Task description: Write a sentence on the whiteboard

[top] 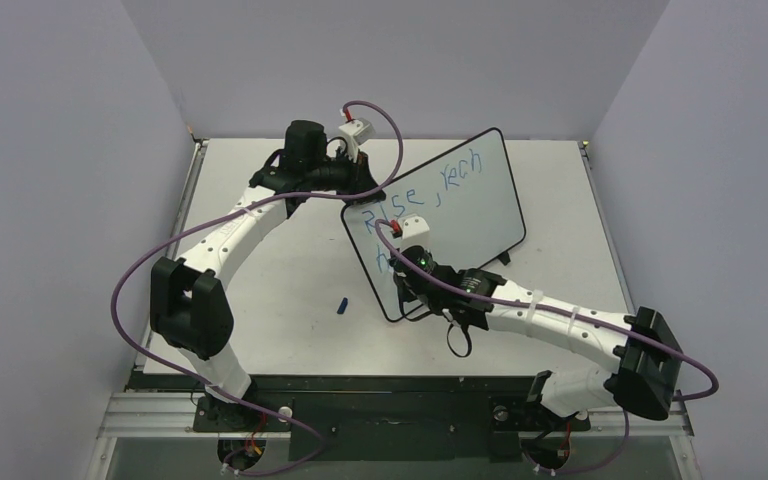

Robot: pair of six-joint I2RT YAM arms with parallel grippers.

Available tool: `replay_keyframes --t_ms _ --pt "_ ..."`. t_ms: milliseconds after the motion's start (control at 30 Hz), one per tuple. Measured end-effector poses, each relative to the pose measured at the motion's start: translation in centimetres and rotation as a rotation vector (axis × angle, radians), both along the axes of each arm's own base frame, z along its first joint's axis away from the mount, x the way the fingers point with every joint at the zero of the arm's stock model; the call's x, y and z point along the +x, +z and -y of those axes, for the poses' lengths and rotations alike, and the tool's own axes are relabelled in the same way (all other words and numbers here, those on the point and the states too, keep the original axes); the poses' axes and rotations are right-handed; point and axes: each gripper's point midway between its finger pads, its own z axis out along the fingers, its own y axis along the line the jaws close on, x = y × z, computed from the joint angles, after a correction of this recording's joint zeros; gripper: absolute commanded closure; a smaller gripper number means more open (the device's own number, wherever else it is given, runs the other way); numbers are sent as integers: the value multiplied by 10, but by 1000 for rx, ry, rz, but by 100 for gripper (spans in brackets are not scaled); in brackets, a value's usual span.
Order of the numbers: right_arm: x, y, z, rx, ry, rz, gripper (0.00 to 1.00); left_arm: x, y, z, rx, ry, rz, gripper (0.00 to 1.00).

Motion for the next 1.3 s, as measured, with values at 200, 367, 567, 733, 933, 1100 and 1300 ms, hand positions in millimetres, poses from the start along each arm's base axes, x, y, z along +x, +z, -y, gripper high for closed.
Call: replay_keyframes --t_ms 200,367,567,733,933,1100,1300 --pt "-2 13 2 30 0 17 100 -1 1 0 -4 3 -6 100" --pt "1 22 6 51 -8 31 100 -2 3 0 -5 3 -3 100" --pt "14 27 15 61 -43 34 100 -2 3 0 -5 3 -4 100" --pt "21 28 21 71 -55 26 100 -2 3 0 -5 3 -4 100" --pt "20 28 18 87 -36 12 100 -2 2 0 -5 3 -4 100" --pt "19 30 13 106 -17 9 100 -2 2 0 -5 3 -4 100" --pt "26 38 6 128 -16 24 100 -2 2 0 -5 3 -4 100"
